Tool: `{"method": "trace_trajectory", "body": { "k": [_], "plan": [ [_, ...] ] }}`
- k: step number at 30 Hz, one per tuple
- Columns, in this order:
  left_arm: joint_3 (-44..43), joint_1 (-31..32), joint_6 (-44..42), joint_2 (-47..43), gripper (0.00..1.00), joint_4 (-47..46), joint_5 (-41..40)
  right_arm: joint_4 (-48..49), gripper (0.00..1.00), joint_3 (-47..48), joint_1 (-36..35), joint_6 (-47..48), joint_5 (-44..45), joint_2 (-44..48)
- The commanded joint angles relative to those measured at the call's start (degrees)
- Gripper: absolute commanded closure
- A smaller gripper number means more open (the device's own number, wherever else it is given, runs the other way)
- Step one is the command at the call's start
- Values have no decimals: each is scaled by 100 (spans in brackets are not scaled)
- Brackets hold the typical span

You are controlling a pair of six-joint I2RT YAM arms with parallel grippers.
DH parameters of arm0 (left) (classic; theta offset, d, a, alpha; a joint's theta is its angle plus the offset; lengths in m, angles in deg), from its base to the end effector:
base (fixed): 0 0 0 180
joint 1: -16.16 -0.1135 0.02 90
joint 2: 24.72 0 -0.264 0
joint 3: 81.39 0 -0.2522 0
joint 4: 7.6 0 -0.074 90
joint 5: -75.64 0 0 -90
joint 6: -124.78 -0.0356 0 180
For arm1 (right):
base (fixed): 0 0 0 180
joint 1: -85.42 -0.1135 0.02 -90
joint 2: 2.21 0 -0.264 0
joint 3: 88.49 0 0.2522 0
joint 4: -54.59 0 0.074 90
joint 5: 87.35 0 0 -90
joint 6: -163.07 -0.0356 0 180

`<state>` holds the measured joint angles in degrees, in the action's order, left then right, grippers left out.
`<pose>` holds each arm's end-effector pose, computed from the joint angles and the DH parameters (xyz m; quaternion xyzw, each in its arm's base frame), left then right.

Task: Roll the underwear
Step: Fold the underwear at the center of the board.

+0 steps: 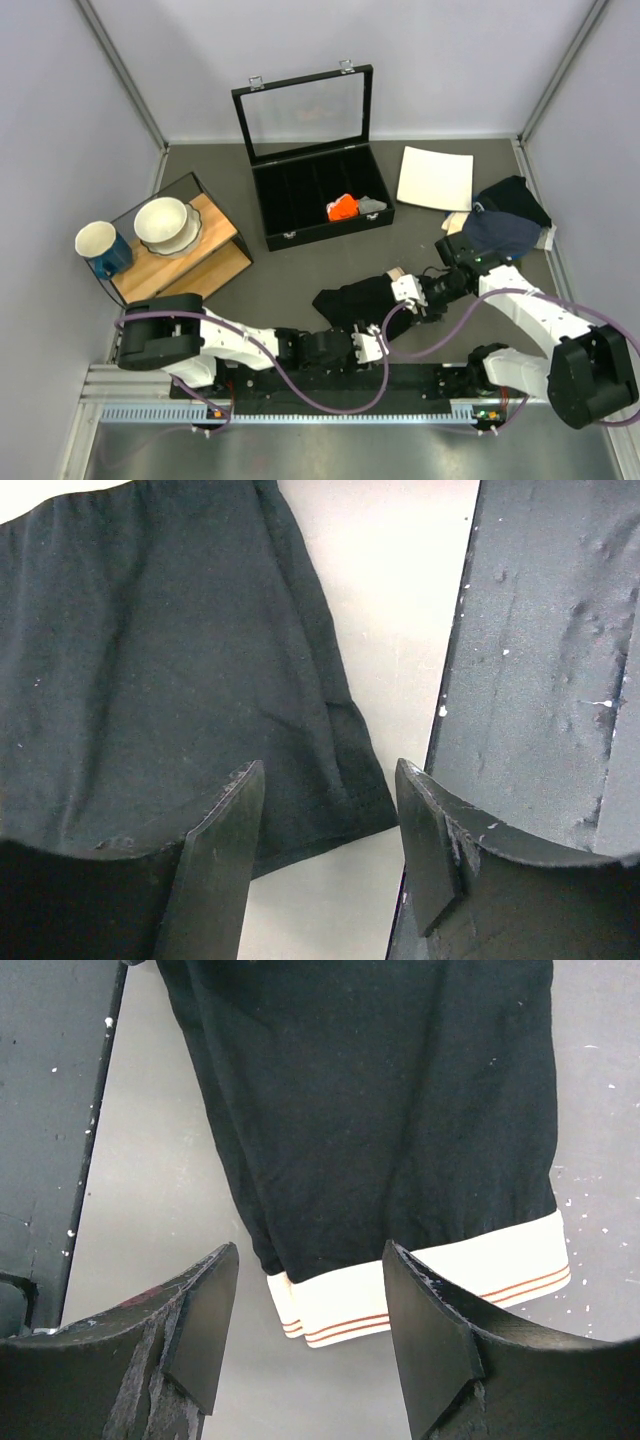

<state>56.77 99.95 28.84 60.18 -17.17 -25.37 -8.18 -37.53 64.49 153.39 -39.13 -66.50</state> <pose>0.0361 -0.2693 0.1441 0.5863 0.6535 -0.2303 0.4197 0.1550 0.0847 0.1956 -0.7443 0.5550 0.2515 0.2735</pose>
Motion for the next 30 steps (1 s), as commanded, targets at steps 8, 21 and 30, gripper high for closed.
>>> {"method": "trace_trajectory", "body": {
  "k": [8, 21, 30],
  "plan": [
    [-66, 138, 57, 114, 42, -163, -376, 32, 40, -133, 80, 634, 188, -549],
    [-102, 269, 22, 360, 38, -198, -411, 322, 45, -256, 19, 906, 961, -866],
    [-137, 314, 75, 492, 39, -84, -490, 428, 58, -476, -342, 969, 1409, -945]
  ]
}}
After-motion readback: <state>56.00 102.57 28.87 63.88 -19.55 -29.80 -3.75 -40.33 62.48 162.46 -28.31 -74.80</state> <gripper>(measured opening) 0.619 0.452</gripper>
